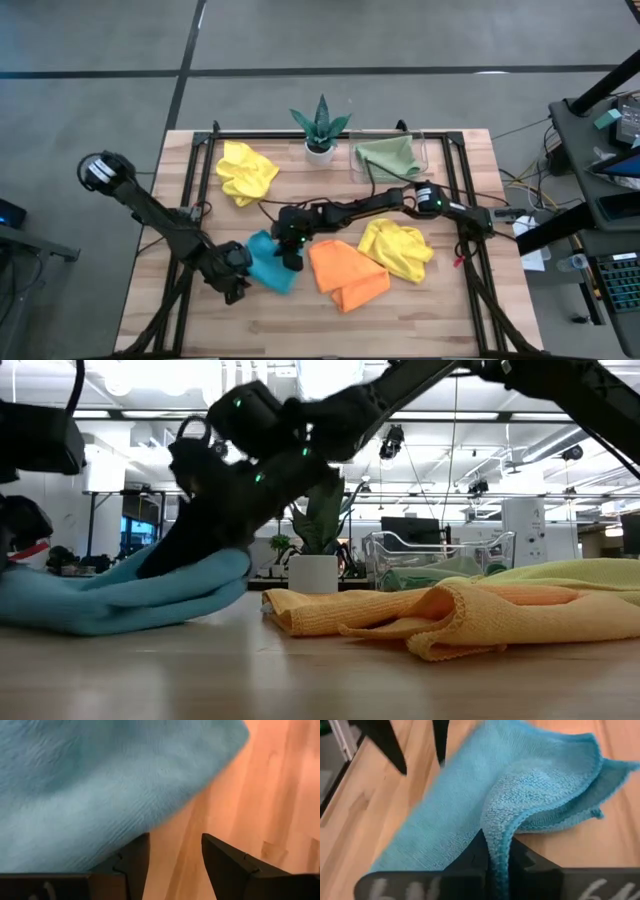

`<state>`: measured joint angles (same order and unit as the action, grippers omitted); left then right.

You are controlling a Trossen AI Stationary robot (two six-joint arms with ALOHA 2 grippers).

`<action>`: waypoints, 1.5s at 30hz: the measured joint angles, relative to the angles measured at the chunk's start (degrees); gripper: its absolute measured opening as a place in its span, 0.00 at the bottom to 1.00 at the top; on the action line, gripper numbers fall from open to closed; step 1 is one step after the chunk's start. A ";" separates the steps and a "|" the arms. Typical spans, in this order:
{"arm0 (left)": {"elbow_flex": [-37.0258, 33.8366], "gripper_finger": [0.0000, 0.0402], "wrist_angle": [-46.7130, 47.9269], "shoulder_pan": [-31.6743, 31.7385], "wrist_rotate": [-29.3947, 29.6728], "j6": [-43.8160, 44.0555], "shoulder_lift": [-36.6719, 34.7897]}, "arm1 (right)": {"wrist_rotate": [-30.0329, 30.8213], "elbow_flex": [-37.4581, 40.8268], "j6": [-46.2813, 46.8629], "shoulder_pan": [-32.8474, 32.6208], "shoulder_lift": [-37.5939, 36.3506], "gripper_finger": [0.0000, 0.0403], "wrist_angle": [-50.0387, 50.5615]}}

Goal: Fold microfiber towels
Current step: Put the blue microfiber towel into the transparent bin

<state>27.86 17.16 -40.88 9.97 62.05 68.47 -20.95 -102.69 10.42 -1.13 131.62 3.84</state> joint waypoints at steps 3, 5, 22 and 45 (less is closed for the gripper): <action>0.00 0.41 2.28 0.00 0.19 0.01 -2.63 | 0.44 -0.01 -3.72 0.00 -2.88 0.03 5.63; 0.00 0.41 3.28 0.00 0.43 0.01 -4.42 | 2.01 -0.01 -6.68 0.00 -5.02 0.03 10.34; 0.63 0.41 4.25 -0.04 16.82 -8.94 -12.41 | 12.34 0.07 -20.52 2.70 -26.88 0.03 42.92; 0.63 0.41 3.80 0.00 27.07 -14.50 -12.60 | 17.17 1.91 -49.49 35.04 -44.84 0.03 66.78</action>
<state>28.49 20.96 -40.88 37.04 47.55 55.88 -3.79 -100.78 -39.07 33.92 86.78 70.61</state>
